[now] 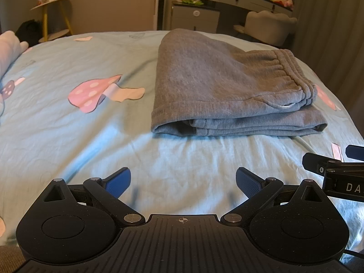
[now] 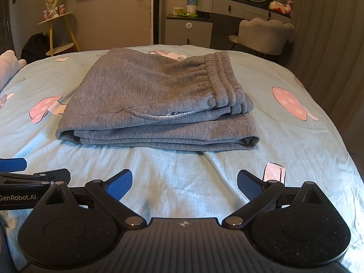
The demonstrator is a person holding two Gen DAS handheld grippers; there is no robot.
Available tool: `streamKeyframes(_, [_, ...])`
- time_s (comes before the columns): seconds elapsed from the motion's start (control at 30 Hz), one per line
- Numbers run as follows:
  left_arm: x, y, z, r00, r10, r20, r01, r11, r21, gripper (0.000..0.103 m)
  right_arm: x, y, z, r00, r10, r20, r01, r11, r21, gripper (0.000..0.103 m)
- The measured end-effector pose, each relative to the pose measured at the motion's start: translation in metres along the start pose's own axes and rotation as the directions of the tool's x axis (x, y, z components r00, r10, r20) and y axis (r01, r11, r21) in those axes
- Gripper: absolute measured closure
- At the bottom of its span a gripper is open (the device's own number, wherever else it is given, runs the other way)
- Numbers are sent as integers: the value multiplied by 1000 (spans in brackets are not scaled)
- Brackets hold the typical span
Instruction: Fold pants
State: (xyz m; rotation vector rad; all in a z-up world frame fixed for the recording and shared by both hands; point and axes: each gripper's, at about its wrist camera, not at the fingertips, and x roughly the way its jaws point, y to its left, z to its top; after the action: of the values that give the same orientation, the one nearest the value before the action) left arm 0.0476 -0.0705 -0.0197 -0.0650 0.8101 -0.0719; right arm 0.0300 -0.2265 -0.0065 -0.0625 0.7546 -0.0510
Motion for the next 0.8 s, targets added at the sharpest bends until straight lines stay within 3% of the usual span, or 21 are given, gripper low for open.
streamKeyframes(0.8, [-3,1,-1,1000,2,4,-2,1000,-9,2,-1,0,0,1000,3,-1,-3,1000,3,4])
